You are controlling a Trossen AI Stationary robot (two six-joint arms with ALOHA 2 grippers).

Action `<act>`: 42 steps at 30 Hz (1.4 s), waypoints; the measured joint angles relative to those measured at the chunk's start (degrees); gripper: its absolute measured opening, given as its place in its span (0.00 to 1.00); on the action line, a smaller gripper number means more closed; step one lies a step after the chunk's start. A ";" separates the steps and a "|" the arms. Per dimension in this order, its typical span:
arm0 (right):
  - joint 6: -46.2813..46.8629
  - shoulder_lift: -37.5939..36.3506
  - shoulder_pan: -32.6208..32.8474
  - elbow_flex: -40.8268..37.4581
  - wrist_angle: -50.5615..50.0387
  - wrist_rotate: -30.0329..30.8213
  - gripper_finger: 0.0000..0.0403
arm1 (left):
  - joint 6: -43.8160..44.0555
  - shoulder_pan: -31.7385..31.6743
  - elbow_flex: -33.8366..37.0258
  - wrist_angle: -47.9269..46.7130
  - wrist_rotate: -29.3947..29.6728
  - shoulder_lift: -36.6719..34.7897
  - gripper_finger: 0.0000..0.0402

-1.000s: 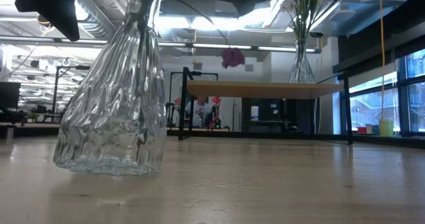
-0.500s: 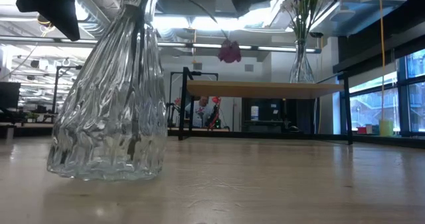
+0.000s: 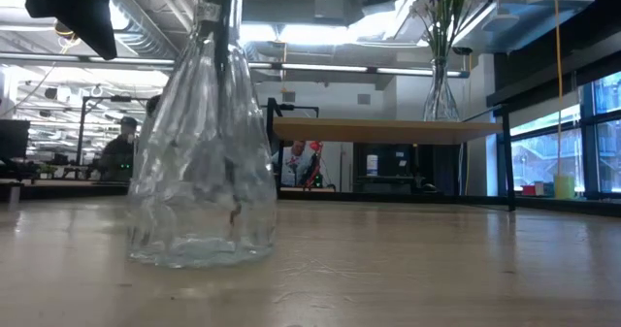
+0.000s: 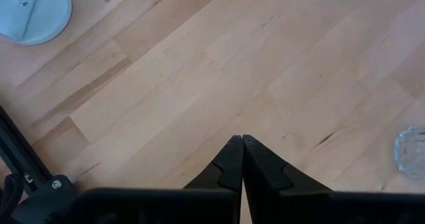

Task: Pick and place flowers into a vace then onto a shelf
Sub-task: Put the white flowers into the transparent vase, then put the transparent vase on the shelf

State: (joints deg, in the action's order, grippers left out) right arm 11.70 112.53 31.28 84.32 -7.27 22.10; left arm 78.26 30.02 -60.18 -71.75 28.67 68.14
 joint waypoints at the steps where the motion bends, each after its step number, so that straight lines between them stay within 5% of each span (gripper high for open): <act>1: 0.00 0.00 -0.06 0.11 0.02 -0.38 0.66 | -0.06 -0.02 0.00 0.00 0.00 0.00 0.01; 18: 1.92 0.00 -0.39 1.26 -6.82 -1.35 0.66 | -1.05 -0.01 0.00 0.00 0.01 0.00 0.01; 26: 9.82 -0.02 -0.43 1.28 -11.89 -1.26 0.66 | -1.03 0.00 0.00 0.00 0.02 0.00 0.01; 42: 10.49 2.22 0.01 -2.23 -1.94 -0.52 0.66 | -1.03 -0.02 0.00 0.00 0.44 0.00 0.01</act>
State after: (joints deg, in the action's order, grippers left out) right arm 22.20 114.75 31.29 82.10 -9.21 21.58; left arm 77.23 30.00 -60.18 -71.75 29.10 68.14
